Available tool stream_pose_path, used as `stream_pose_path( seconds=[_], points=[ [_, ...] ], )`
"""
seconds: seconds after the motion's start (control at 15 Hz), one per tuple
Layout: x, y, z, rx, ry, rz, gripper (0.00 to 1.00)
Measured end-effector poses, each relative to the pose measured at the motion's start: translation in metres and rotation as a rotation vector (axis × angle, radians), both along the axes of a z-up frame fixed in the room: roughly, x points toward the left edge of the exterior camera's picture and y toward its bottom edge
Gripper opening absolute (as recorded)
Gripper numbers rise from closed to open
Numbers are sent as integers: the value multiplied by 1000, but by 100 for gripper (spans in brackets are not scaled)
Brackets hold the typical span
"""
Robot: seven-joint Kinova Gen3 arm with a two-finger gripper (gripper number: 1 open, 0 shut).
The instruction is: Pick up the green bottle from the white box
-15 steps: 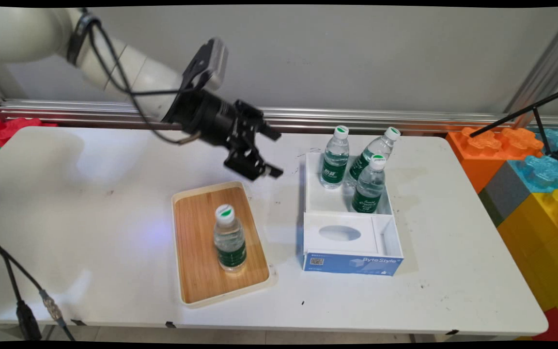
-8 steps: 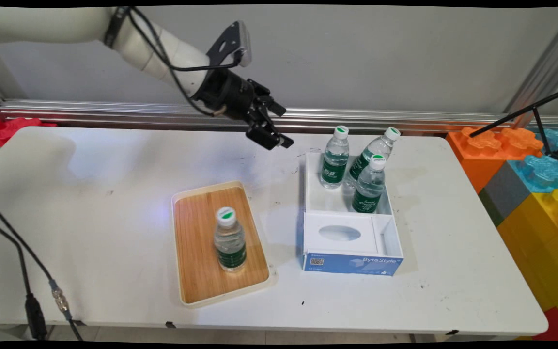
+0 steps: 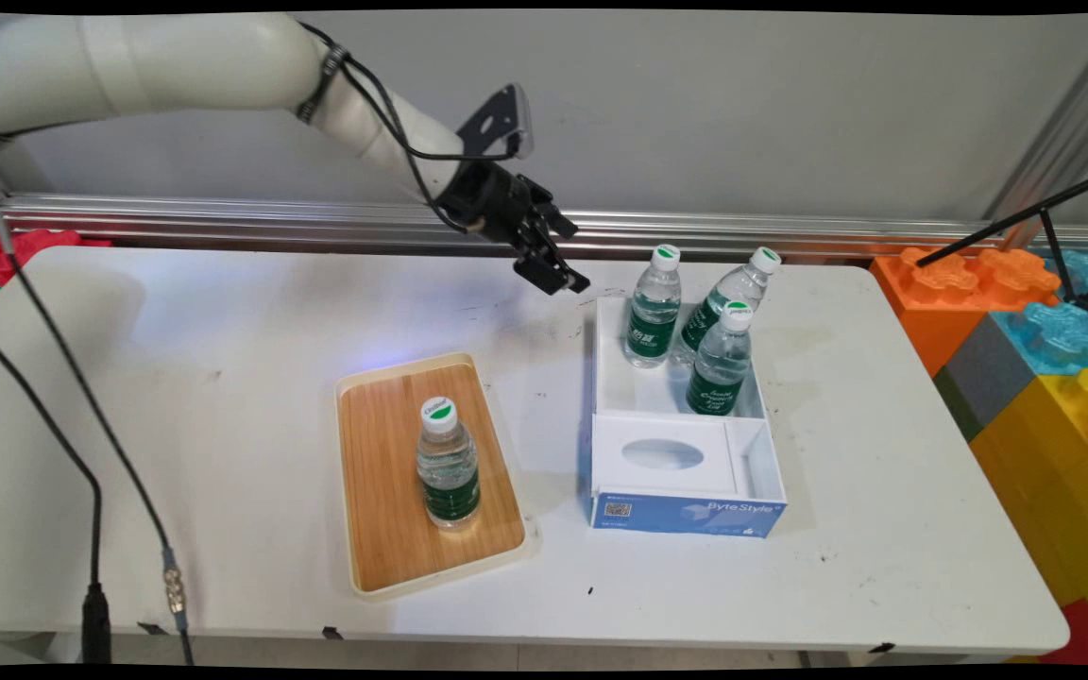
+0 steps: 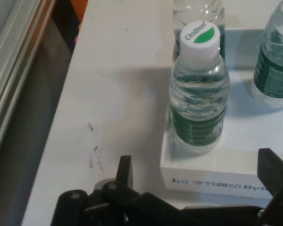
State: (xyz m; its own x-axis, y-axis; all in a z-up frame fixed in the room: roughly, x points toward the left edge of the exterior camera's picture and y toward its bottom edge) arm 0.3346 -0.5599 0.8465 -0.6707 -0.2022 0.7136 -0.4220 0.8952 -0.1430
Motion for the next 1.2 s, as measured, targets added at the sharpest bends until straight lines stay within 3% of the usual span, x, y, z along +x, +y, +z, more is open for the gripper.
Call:
stream_pose_path(
  seconds=[0.4, 0.67, 1.2],
  points=[
    [-24, -25, -35, 66, 12, -29, 100],
    [-50, -35, -44, 96, 14, -45, 100],
    [-86, -55, -52, 95, 28, -51, 100]
  ],
)
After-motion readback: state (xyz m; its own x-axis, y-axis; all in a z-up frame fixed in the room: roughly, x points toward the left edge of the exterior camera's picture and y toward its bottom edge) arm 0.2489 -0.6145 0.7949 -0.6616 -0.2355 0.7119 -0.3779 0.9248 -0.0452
